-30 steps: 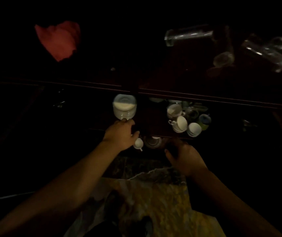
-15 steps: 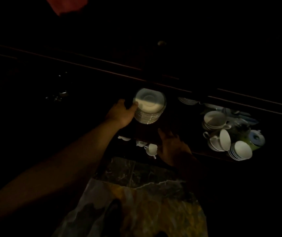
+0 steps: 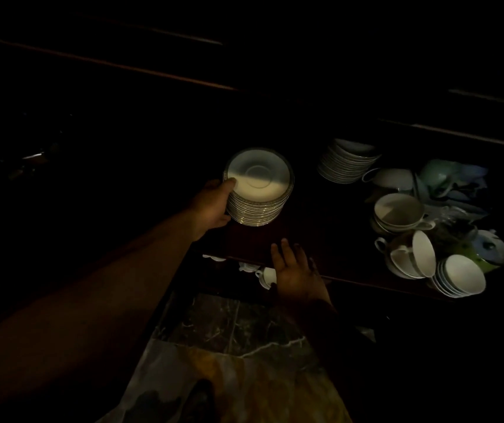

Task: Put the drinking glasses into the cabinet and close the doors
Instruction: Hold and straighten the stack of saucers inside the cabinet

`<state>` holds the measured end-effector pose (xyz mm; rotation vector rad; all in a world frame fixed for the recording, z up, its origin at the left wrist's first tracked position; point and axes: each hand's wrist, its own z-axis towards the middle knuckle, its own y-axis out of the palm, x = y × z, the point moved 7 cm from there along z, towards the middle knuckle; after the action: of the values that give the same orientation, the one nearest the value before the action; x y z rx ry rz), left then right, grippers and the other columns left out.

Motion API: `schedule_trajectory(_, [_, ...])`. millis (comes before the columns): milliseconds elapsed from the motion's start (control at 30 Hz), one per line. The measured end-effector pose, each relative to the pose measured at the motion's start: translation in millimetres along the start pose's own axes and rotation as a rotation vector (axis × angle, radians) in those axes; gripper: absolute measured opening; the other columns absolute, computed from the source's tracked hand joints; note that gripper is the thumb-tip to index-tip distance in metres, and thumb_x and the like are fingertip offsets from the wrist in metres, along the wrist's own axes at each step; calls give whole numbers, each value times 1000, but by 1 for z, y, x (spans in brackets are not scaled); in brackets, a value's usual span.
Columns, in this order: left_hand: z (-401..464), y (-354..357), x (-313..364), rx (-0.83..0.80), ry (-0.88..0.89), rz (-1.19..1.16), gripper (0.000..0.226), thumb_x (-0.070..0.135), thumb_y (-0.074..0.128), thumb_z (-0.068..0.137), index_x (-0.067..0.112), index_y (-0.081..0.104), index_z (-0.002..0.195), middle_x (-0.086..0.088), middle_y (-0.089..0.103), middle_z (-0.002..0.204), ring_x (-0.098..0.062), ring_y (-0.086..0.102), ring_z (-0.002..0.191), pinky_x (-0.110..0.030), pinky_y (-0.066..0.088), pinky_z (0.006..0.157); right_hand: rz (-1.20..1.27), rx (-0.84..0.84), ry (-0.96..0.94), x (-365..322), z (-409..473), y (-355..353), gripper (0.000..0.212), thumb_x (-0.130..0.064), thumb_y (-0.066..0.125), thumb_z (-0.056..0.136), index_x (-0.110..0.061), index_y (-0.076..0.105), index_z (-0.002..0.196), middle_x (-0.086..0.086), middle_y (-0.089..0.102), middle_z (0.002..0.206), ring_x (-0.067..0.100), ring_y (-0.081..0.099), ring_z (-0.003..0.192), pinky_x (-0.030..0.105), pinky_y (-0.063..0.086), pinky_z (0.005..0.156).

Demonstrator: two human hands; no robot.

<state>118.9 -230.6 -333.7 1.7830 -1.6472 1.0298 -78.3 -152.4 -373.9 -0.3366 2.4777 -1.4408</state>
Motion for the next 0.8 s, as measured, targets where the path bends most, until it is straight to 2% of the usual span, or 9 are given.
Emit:
schedule_trajectory(200, [3,2,-3,14,36,-137,39,37,50,101,22,46,136,-8,55,138,-29,57,120,-34,55,74,19,61,38,13,0,6,84,-44,49,99,-17,-1,162,9,-3,170,33,0,156,51,13,124])
schedule_trajectory(500, [5,10,-1,34,20,-152,41,35,53,99,21,47,137,-9,53,141,-31,54,125,-47,52,97,19,81,71,32,-2,7,87,-45,52,99,-20,-1,162,8,-2,171,32,1,156,52,13,124])
schedule_trajectory(667, [4,31,1,0,25,-108,34,38,54,98,23,50,129,-8,54,138,-30,56,121,-47,54,95,-2,97,113,40,-4,5,87,-45,52,99,-15,-1,162,10,-1,170,33,2,156,55,10,124])
schedule_trajectory(800, [6,55,4,-15,44,-99,37,41,54,97,22,51,129,-8,56,134,-29,59,117,-47,55,93,28,113,145,55,-10,4,82,-46,46,101,-14,2,162,12,2,170,34,3,156,54,11,123])
